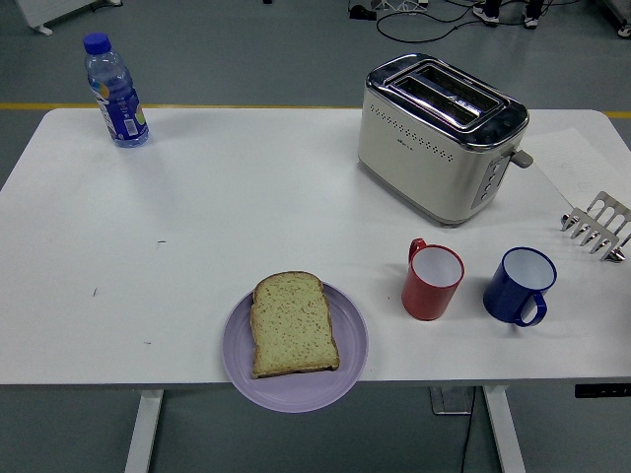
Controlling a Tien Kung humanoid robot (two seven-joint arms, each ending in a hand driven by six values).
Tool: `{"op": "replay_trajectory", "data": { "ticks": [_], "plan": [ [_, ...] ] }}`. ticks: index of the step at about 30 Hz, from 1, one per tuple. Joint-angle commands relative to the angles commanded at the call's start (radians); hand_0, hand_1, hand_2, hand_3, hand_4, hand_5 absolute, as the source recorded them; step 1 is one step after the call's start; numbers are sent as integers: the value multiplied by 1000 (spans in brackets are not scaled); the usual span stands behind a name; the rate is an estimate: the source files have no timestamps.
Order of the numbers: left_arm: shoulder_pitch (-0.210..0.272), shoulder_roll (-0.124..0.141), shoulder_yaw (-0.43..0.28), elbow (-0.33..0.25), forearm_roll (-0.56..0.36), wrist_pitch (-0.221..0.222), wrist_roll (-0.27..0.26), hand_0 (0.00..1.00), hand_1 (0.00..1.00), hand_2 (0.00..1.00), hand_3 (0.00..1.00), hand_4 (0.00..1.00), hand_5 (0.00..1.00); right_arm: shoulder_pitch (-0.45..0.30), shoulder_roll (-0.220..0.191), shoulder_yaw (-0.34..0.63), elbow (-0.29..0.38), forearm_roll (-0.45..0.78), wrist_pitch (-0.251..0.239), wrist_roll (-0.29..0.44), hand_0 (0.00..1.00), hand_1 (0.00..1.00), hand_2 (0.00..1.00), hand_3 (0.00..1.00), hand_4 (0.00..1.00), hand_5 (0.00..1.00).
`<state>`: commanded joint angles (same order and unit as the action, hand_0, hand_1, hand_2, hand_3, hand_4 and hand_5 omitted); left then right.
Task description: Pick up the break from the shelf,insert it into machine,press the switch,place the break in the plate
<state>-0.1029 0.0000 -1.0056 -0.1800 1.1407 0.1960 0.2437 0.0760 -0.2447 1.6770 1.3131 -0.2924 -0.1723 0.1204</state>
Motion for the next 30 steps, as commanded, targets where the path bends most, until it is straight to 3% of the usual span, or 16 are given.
{"op": "replay_trajectory", "data": {
  "ticks": [30],
  "plan": [
    [-4, 0, -6, 0, -3, 3, -4, 621, 455, 467, 507, 253, 819, 4, 3, -21, -1, 36, 7, 4, 682, 632, 669, 587, 441, 337]
  ]
}}
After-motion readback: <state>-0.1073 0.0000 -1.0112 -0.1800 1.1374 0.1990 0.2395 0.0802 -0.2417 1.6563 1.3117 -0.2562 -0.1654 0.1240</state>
